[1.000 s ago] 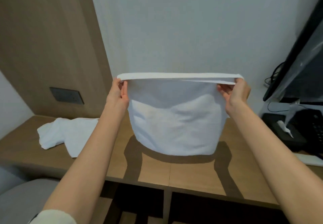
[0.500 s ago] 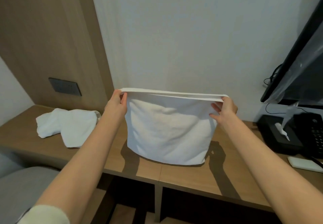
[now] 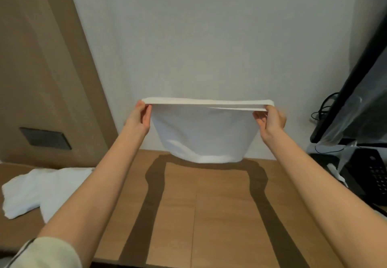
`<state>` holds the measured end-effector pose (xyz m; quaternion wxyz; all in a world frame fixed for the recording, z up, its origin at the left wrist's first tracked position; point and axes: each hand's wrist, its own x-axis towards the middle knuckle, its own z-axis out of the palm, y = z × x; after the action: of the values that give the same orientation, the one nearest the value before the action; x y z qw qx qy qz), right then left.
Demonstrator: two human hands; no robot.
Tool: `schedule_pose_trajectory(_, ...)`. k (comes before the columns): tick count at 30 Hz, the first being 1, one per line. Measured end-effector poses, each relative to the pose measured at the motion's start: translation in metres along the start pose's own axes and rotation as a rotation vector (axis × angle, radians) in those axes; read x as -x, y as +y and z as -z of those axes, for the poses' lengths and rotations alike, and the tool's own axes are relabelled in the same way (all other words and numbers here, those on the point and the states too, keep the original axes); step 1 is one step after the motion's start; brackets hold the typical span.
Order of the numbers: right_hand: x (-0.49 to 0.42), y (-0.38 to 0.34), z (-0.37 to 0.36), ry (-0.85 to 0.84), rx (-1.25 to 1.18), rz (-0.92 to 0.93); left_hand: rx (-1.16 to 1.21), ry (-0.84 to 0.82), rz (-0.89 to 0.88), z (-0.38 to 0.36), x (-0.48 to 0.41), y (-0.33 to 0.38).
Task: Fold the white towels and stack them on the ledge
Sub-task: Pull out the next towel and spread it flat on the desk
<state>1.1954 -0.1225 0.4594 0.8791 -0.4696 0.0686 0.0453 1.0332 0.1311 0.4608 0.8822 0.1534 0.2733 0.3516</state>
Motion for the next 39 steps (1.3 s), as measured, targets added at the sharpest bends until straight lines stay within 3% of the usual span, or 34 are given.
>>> schedule_pose_trajectory(4,-0.006,0.015,0.019,0.02,0.166,0.101,-0.039,0.042,0.0,0.014,0.004,-0.01)
schedule_pose_trajectory(9,0.014,0.064,0.082,0.066,0.451,0.131,-0.133,0.166,0.026,0.085,0.014,-0.037)
schedule_pose_trajectory(19,0.077,0.135,0.237,0.081,0.972,-0.183,-0.472,0.489,0.131,0.24,0.081,-0.092)
schedule_pose_trajectory(24,0.103,0.146,0.293,0.012,1.189,-0.336,-0.607,0.568,0.15,0.298,0.102,-0.109)
schedule_pose_trajectory(28,0.118,0.147,0.316,-0.065,1.346,-0.235,-0.714,0.568,0.15,0.327,0.108,-0.121)
schedule_pose_trajectory(34,0.131,0.142,0.341,-0.392,1.802,-0.056,-0.97,0.593,0.088,0.348,0.117,-0.128)
schedule_pose_trajectory(39,0.137,0.139,0.338,-0.441,2.006,-0.027,-1.158,0.587,0.093,0.351,0.124,-0.134)
